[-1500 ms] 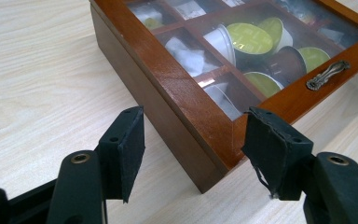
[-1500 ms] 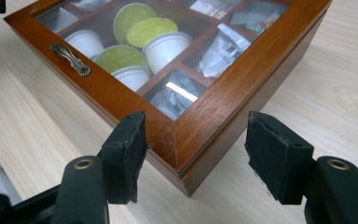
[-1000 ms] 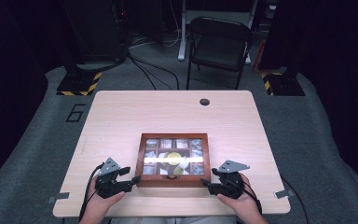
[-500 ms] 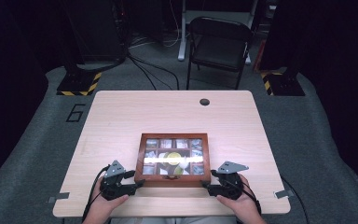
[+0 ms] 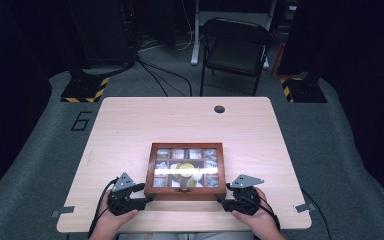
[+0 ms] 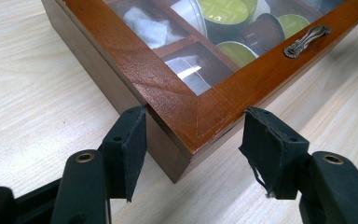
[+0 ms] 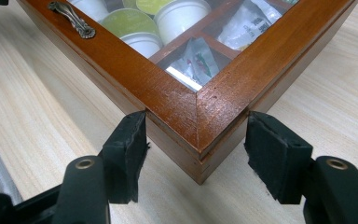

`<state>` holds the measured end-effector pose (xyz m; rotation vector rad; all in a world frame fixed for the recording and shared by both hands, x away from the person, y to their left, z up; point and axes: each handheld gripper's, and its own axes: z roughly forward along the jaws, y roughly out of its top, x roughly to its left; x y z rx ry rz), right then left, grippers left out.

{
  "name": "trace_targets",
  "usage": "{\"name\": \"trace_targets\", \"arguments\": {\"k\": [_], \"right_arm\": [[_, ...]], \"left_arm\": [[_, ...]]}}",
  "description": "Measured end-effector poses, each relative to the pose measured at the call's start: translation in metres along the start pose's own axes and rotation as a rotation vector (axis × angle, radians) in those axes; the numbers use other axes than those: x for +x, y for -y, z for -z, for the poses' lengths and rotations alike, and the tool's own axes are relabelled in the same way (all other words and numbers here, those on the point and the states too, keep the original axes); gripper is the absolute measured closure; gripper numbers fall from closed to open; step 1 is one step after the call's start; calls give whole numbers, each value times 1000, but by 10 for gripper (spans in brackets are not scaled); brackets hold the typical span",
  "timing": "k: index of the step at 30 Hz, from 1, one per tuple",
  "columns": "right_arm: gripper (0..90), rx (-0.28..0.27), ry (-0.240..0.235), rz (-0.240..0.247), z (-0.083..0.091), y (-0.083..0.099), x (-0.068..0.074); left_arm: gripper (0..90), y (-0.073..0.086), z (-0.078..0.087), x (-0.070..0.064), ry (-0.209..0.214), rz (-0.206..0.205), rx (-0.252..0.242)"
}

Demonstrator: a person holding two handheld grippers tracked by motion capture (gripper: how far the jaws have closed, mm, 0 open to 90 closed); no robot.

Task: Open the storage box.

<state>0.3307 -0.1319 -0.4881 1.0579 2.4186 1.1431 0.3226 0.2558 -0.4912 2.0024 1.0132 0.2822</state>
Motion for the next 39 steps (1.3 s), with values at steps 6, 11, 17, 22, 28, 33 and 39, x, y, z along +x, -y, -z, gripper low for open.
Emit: {"name": "trace_targets", "arguments": {"k": [6, 11, 17, 22, 28, 33, 39], "right_arm": [[391, -2, 5, 12, 0, 0, 0], [397, 1, 10, 12, 1, -1, 1], [409, -6, -12, -9, 2, -2, 0], [409, -7, -14, -8, 3, -3, -1], [404, -23, -28, -33, 4, -3, -2], [434, -19, -2, 9, 3, -3, 0], [436, -46, 3, -19, 5, -5, 0]], "left_arm": [[405, 1, -1, 0, 0, -1, 0], [433, 2, -2, 0, -12, -36, 39], [441, 0, -3, 0, -19, -28, 36], [439, -1, -1, 1, -17, -33, 37], [442, -3, 0, -1, -9, -24, 26], [441, -5, 0, -1, -6, -18, 9], [438, -7, 2, -2, -21, -31, -16]]}}
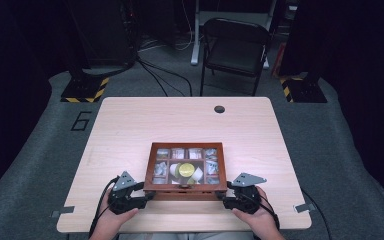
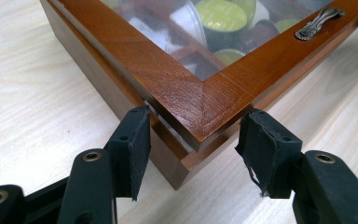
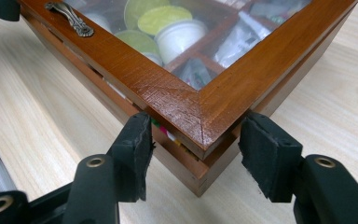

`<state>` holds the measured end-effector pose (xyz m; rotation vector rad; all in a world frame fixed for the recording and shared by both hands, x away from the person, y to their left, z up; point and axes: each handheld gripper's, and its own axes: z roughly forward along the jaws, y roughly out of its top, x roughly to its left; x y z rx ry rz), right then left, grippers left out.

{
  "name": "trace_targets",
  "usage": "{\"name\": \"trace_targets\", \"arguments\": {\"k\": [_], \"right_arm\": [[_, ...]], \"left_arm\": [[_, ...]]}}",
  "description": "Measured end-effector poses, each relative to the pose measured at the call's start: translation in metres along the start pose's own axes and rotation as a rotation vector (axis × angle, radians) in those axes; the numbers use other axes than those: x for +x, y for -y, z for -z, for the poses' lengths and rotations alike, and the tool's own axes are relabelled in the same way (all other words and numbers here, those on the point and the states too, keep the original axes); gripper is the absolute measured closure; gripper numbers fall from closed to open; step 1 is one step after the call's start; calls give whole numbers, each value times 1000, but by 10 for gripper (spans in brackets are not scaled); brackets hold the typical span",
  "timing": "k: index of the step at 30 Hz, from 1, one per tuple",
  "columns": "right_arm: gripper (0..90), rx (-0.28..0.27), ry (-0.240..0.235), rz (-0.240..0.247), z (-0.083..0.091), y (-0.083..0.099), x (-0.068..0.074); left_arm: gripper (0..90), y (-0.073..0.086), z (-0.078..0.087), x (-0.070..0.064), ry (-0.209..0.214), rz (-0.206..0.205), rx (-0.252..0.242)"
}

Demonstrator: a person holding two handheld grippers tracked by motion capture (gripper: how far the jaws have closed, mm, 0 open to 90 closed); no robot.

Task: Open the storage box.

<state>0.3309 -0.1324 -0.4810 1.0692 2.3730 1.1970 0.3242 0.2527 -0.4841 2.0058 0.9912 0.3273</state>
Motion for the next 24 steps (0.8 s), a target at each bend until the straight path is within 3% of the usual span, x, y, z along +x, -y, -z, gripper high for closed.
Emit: {"name": "trace_targets", "arguments": {"k": [1, 7, 8, 9, 13, 24], "right_arm": [[435, -5, -3, -1, 1, -1, 0], [406, -46, 4, -8, 6, -7, -1], [399, -54, 6, -17, 7, -9, -2], [399, -60, 4, -23, 8, -10, -2], [392, -77, 2, -43, 12, -18, -5], [371, -109, 5, -40, 22, -46, -12]], "left_arm": [[437, -1, 1, 1, 0, -13, 3], [426, -12, 4, 0, 10, 39, -27], [421, -14, 5, 1, 1, 19, -25], [416, -16, 5, 0, 5, 35, -32], [409, -26, 9, 1, -7, 21, -43], [388, -50, 15, 9, -36, 28, -67]]}}
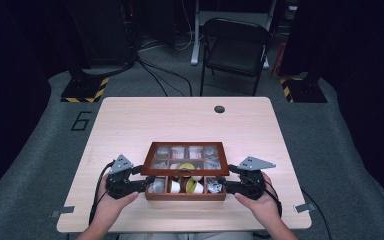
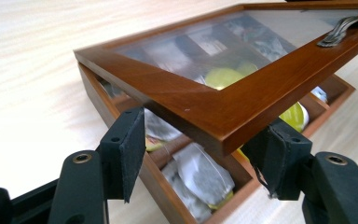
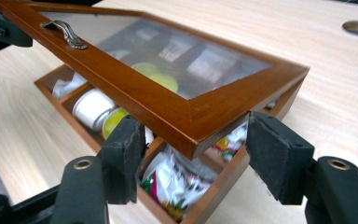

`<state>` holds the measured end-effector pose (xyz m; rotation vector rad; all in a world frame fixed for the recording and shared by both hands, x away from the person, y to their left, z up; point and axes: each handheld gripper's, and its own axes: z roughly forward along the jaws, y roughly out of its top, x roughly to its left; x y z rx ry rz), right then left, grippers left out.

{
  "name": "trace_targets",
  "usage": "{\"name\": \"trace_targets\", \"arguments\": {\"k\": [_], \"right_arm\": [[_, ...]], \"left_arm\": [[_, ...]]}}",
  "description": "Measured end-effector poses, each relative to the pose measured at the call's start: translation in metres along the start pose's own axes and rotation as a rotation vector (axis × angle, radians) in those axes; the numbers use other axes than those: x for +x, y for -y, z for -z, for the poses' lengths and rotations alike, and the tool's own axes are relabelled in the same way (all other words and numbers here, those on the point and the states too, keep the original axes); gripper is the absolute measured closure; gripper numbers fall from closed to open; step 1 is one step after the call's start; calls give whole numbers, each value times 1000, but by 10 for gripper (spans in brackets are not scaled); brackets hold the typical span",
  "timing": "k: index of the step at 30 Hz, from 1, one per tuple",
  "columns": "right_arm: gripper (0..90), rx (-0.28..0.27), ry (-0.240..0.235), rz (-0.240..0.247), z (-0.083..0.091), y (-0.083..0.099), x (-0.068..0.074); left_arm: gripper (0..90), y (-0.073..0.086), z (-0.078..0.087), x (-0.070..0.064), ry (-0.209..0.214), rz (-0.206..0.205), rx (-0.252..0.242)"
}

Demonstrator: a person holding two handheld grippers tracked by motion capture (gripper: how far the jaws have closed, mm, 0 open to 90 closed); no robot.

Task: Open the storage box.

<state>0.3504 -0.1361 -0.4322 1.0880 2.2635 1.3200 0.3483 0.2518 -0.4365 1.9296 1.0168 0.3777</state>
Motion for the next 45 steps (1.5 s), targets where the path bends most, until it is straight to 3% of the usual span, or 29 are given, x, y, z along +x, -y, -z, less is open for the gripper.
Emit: {"name": "trace_targets", "arguments": {"k": [4, 11, 19, 28, 45], "right_arm": [[369, -15, 7, 13, 1, -9, -2], [370, -26, 3, -17, 1, -22, -7], [364, -23, 2, -11, 0, -28, -9], [366, -38, 5, -17, -3, -49, -17], [398, -58, 16, -52, -14, -78, -35]], "left_arm": [[388, -11, 3, 3, -11, -8, -30], [389, -23, 3, 5, -15, -32, -36], [388, -28, 3, 8, -6, -15, -45], [388, -51, 3, 15, -8, -24, -54], [384, -80, -6, 26, -27, 7, -93]]}}
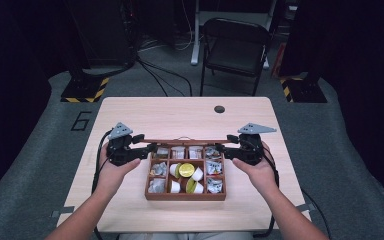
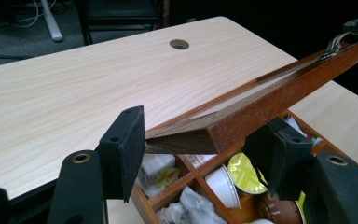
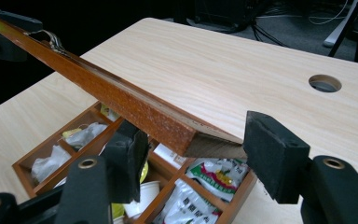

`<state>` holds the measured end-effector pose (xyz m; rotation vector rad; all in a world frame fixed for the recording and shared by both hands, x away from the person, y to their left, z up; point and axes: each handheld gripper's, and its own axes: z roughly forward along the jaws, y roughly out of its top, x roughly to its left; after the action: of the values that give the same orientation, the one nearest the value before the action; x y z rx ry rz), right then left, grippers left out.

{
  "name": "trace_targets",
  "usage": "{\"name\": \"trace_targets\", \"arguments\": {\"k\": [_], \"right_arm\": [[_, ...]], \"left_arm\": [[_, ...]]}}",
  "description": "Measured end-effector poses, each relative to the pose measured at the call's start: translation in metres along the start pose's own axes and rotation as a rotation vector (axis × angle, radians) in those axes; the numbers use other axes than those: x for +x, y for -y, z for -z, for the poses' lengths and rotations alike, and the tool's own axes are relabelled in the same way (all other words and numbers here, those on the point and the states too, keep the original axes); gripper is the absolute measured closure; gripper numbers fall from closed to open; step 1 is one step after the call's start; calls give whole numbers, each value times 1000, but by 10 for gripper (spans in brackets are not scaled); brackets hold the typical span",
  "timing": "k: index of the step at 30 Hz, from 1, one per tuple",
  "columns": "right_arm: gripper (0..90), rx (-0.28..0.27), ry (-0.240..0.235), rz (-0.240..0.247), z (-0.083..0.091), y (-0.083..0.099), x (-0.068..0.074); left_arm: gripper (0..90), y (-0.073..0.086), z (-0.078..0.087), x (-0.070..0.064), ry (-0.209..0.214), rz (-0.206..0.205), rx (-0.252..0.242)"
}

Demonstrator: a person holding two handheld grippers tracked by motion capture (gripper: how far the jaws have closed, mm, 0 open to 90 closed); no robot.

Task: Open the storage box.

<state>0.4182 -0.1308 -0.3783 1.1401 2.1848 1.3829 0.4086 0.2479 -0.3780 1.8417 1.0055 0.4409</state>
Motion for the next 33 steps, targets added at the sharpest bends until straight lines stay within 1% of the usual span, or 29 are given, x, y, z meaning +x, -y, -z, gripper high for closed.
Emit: {"name": "trace_targets", "arguments": {"k": [2, 4, 6, 9, 10, 15, 16, 19, 23, 27, 28, 29, 30, 31, 32, 33], "right_arm": [[399, -3, 6, 4, -2, -3, -1], [404, -2, 11, 3, -5, -6, -3], [410, -6, 16, -3, -7, -9, -4], [415, -9, 19, 0, -9, -13, -6], [417, -12, 17, -1, -10, -14, -7], [418, -18, 15, -18, -14, -18, -11], [418, -19, 16, -18, -14, -19, -12], [419, -20, 15, -22, -16, -20, -13], [419, -23, 22, -24, -18, -22, -15], [416, -38, 25, -21, -20, -24, -17], [411, -37, 28, -24, -21, -24, -18], [406, -38, 31, -17, -22, -24, -19], [403, -36, 36, -17, -24, -24, -20], [402, -36, 39, -20, -26, -23, -22], [402, -36, 39, -20, -26, -23, -22], [402, -26, 41, -28, -30, -21, -25]], "left_arm": [[383, -3, -2, 1, -6, 2, -9], [381, -6, -4, 2, -12, -4, -12], [380, -9, -6, 4, -15, -7, -19], [380, -11, -11, 7, -15, -10, -27], [380, -11, -13, 8, -19, -13, -26], [377, -8, -24, 15, -20, 11, -23], [379, -7, -25, 16, -22, 5, -15], [389, -7, -30, 17, -25, -4, -18], [399, -8, -35, 19, -35, -6, -34], [403, -8, -39, 21, -38, -4, -49], [405, -8, -39, 21, -41, -2, -56], [407, -9, -40, 21, -42, 1, -60], [411, -9, -41, 22, -44, -3, -63], [412, -9, -42, 23, -45, 5, -70], [413, -9, -42, 23, -45, 5, -70], [413, -9, -42, 24, -43, 6, -69]]}}
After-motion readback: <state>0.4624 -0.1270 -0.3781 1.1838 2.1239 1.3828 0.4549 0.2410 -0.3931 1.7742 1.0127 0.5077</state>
